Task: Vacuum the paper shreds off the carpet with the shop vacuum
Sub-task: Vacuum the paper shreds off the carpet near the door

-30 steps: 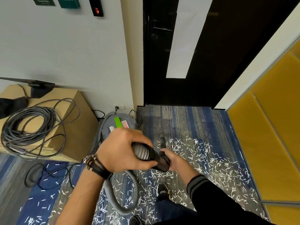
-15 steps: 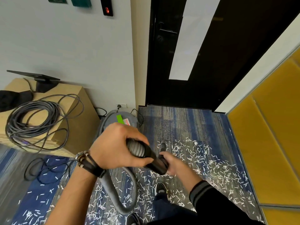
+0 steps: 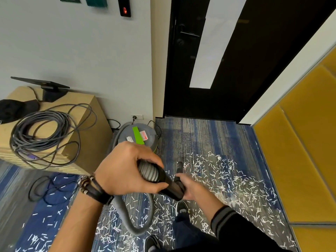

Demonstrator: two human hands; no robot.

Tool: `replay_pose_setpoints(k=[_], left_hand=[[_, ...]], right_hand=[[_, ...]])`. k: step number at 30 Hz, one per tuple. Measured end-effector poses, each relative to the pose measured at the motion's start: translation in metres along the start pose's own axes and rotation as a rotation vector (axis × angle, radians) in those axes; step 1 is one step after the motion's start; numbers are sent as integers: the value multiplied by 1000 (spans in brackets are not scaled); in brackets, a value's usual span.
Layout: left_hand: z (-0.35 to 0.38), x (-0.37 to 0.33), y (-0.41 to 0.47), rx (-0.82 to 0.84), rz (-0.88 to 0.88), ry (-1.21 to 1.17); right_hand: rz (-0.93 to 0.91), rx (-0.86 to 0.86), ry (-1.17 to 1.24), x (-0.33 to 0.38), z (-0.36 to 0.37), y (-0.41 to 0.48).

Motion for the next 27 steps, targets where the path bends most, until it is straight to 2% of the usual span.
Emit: replay_pose_setpoints(k=[7, 11, 16, 24, 27], left_hand=[[-14, -7, -13, -97, 56, 13], [-6, -9, -16, -41, 69, 36], [1, -8, -26, 24, 87, 3], [0, -11, -30, -38, 123, -20], [11, -16, -30, -5, 156, 21]], right_hand=[[-58, 7, 51, 12, -2, -22], [-57, 23, -54, 5, 4, -20], [-6, 30, -12, -29, 4, -17], [-70, -68, -66, -13, -26, -29], [-75, -82, -95, -12, -27, -19]])
Point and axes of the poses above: each hand's wrist, its own y-axis towards the middle knuckle, its own z-axis out of the palm, x = y × z, the point moved 3 cm from there along y, towards the middle knuckle, and after that the axes turned 11 degrees about -z, right-handed, at the moved point
